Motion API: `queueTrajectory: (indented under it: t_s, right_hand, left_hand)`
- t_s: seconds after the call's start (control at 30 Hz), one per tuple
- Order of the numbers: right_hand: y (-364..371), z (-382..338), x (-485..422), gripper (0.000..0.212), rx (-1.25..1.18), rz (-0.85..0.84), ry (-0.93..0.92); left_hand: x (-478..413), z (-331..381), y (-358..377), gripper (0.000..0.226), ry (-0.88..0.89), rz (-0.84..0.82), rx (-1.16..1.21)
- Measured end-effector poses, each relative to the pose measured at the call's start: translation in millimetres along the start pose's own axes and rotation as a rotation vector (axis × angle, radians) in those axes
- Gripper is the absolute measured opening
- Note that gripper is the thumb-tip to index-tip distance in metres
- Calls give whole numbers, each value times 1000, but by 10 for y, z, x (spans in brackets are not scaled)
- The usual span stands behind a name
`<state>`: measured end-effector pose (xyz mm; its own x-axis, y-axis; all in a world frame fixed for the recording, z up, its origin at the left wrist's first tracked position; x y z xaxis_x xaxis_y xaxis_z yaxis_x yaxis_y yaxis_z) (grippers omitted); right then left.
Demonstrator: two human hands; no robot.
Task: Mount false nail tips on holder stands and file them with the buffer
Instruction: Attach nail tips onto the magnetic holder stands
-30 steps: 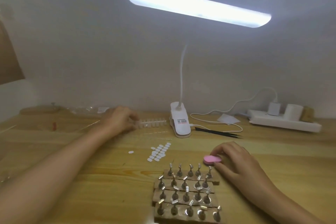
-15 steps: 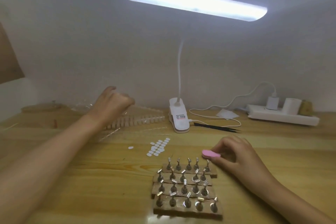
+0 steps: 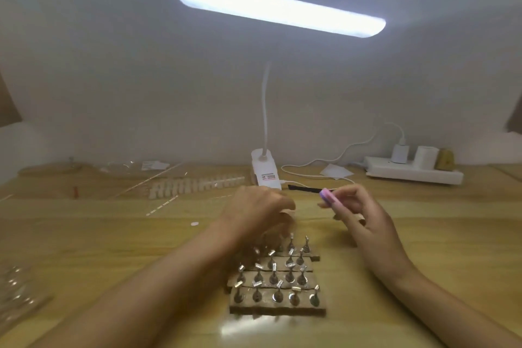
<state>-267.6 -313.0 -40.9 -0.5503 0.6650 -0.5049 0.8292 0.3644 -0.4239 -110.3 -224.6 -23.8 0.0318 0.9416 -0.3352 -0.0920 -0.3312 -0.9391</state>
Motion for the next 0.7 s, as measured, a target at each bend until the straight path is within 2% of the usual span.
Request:
queueTrajectory:
  t_s: [0.07, 0.1, 0.27, 0.37, 0.47, 0.53, 0.7]
  right_hand:
    - [58, 126, -30, 11, -27, -92, 94]
    - [71, 167, -40, 12, -34, -115, 126]
    - [82, 142, -34, 20, -2, -134, 132]
    - [98, 86, -15, 21, 40, -159, 90]
    - [124, 55, -2, 13, 181, -195, 24]
    - [123, 52, 4, 12, 298, -191, -4]
    - [142, 143, 8, 13, 626, -220, 72]
  left_hand:
    - [4, -144, 42, 22, -74, -106, 288]
    - [8, -219, 16, 22, -80, -117, 337]
    - [134, -452, -118, 28, -131, -105, 459]
    - [304, -547, -198, 30, -178, -32, 416]
    - [517, -538, -315, 26, -179, 49, 519]
    - [653, -470, -302, 24, -184, -34, 613]
    - [868, -357, -180, 44, -200, -168, 700]
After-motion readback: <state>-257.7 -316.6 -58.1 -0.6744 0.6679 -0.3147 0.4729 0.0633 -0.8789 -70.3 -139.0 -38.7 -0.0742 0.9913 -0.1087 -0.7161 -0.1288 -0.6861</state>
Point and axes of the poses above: each hand's wrist, its own x-axis away from the middle knuckle, its own y-axis out of the palm, z = x × y, the point moved 6 cm from there along -x, towards the middle knuckle, and after that the axes turned 10 degrees about x, right-handed, at the moved point
